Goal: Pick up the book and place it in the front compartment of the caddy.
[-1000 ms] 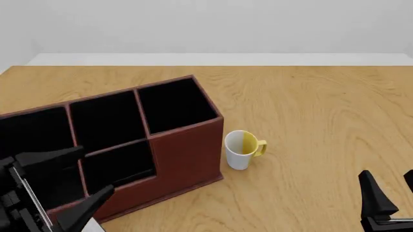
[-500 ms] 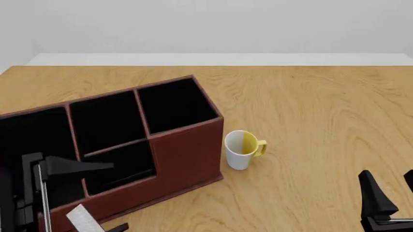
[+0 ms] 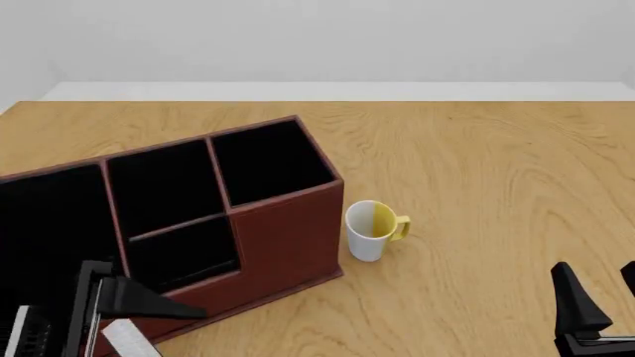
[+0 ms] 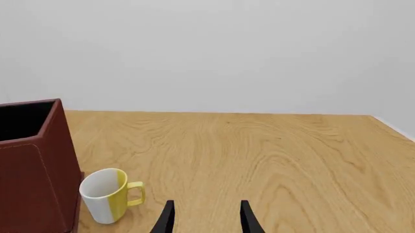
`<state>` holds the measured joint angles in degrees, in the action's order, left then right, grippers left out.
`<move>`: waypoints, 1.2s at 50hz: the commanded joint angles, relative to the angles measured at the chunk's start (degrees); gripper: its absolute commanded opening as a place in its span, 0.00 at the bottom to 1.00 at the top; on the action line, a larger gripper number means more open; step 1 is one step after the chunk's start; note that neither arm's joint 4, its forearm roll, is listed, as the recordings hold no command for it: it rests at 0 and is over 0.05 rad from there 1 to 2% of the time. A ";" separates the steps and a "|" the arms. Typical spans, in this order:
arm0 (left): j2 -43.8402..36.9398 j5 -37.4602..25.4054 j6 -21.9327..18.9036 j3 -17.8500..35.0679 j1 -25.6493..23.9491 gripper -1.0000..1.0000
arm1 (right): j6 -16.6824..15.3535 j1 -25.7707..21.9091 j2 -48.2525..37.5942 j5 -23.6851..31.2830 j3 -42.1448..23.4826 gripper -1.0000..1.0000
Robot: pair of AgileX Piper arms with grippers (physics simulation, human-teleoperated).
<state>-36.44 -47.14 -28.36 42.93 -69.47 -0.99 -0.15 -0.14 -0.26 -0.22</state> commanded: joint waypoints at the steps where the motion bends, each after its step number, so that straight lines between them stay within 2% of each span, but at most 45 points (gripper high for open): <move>1: -3.96 -7.08 0.63 3.26 -4.39 1.00 | 0.02 0.00 0.01 -0.02 0.04 1.00; 8: -4.12 -9.42 -4.33 4.17 -4.86 1.00 | 0.01 -0.01 0.04 -0.02 0.06 1.00; 21: -7.71 -15.45 -5.61 4.74 -3.76 1.00 | 0.00 -0.01 0.04 0.00 0.04 1.00; 24: -7.28 -15.47 -8.98 2.80 -2.14 1.00 | -0.02 -0.02 0.03 -0.03 0.06 1.00; 26: -7.65 -15.46 -8.95 2.71 -1.74 1.00 | -0.04 -0.02 0.03 -0.05 0.06 1.00; 27: -7.04 -15.09 -11.44 1.59 -0.74 1.00 | -0.01 -0.02 0.03 0.04 -0.01 1.00; 32: -6.92 -15.46 -11.95 1.44 -0.52 1.00 | -0.04 -0.02 0.02 -0.02 0.04 1.00; 45: -4.01 -15.50 -21.63 -4.04 4.71 1.00 | -0.02 -0.03 0.02 -0.05 0.06 1.00; 51: -3.49 -15.61 -21.88 -4.11 4.44 1.00 | -0.02 -0.03 0.02 -0.03 0.04 1.00; 60: -1.90 -15.55 -25.53 -6.49 6.87 1.00 | 0.01 -0.04 0.04 0.03 0.00 1.00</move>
<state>-39.85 -62.62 -50.06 38.74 -64.88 -0.99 -0.18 -0.11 -0.27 -0.19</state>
